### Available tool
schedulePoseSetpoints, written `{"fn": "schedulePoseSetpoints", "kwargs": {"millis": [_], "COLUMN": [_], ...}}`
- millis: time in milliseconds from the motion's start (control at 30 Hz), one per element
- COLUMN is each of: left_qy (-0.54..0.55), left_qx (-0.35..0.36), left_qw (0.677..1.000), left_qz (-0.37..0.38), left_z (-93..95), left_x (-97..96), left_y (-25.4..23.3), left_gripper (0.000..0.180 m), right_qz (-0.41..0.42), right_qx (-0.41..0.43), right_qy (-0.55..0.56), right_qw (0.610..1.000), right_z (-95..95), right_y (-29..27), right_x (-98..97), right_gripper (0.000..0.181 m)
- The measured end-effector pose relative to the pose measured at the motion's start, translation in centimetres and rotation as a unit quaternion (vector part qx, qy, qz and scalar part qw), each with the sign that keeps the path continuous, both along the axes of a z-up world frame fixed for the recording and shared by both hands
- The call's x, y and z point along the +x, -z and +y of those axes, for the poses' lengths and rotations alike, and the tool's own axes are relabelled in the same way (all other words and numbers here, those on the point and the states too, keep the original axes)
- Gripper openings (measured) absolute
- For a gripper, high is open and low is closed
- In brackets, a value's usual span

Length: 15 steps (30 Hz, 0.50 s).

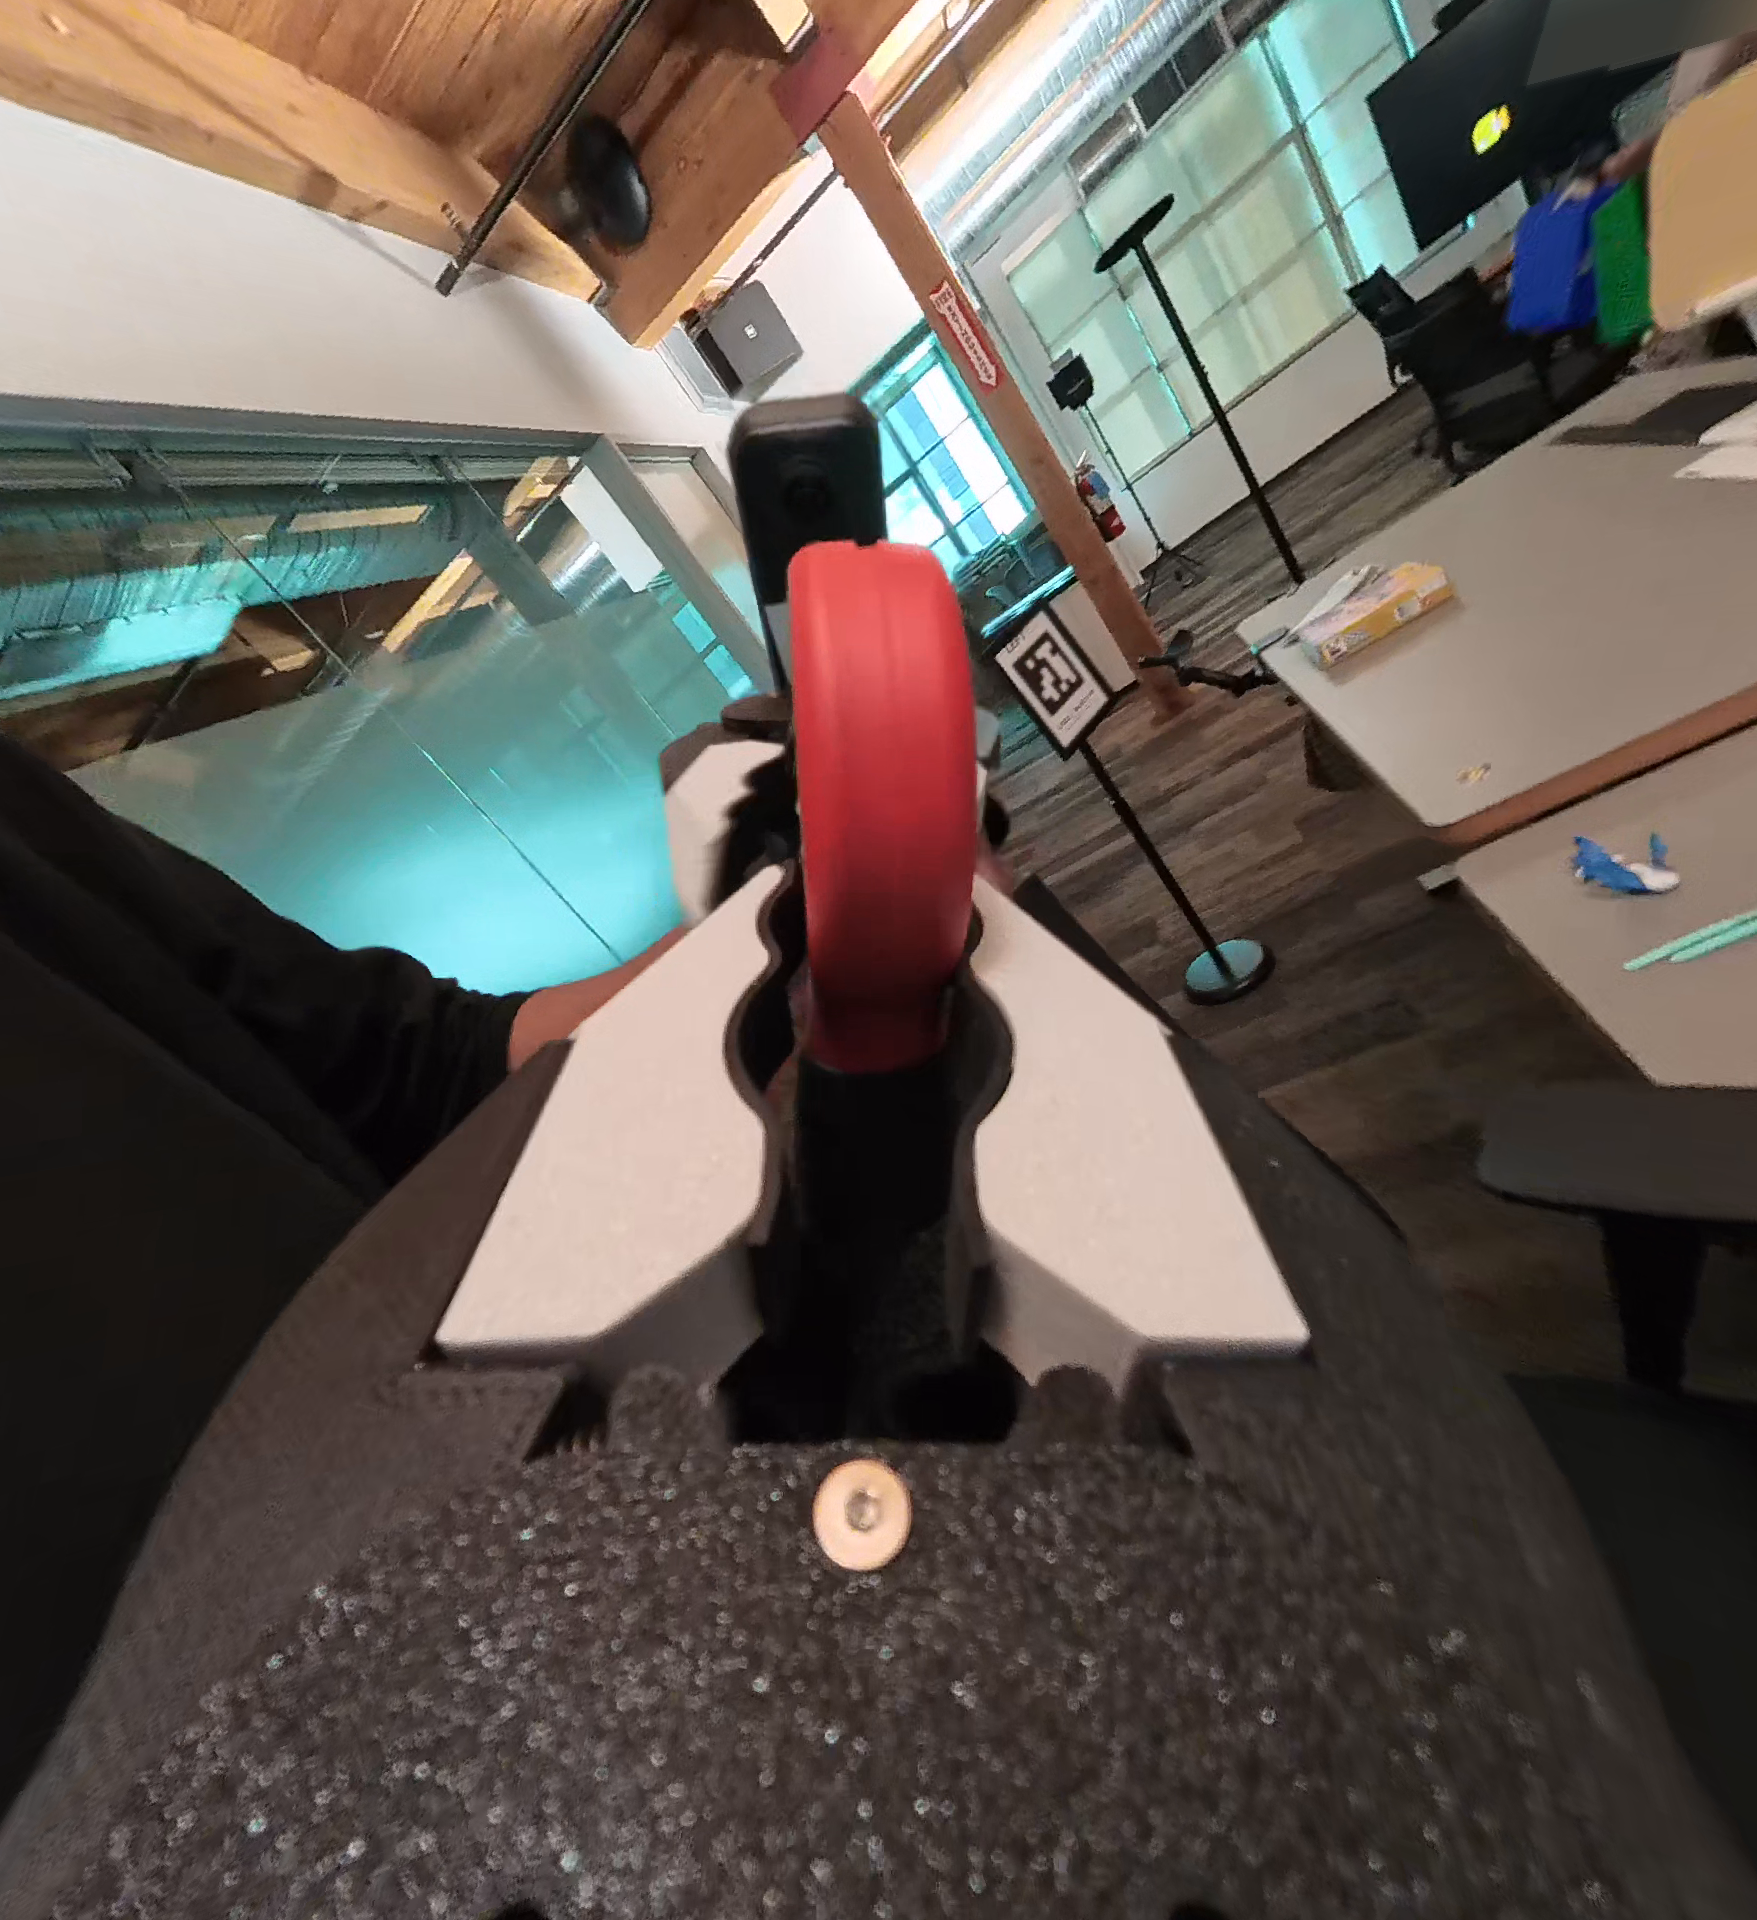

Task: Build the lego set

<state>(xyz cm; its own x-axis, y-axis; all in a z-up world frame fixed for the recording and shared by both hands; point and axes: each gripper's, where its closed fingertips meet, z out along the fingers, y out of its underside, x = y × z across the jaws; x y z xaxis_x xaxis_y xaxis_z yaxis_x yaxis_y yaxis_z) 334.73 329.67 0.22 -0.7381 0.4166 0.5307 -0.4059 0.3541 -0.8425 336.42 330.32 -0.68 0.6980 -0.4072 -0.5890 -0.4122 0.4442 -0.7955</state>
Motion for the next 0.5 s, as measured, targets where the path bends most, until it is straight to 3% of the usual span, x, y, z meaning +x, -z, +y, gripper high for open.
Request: {"fn": "schedulePoseSetpoints", "kwargs": {"millis": [33,167,500], "left_qy": [-0.014,-0.017,-0.045], "left_qx": [0.005,0.004,0.026], "left_qw": [1.000,0.998,0.999], "left_qz": [0.020,0.059,-0.001], "left_z": [0.4,2.3,3.7], "left_x": [0.1,-0.8,-1.9], "left_y": [-0.1,-0.2,0.6], "left_gripper": [0.019,0.020,0.019], "right_qz": [-0.017,-0.026,0.000], "right_qx": [-0.014,-0.046,-0.037], "right_qy": [0.003,-0.002,-0.023], "right_qw": [1.000,0.999,0.999], "right_z": [0.7,2.9,3.4], "right_y": [-0.4,-1.0,-1.1], "right_x": [-0.4,-1.4,-2.7], "right_gripper": [0.025,0.023,0.023]}}
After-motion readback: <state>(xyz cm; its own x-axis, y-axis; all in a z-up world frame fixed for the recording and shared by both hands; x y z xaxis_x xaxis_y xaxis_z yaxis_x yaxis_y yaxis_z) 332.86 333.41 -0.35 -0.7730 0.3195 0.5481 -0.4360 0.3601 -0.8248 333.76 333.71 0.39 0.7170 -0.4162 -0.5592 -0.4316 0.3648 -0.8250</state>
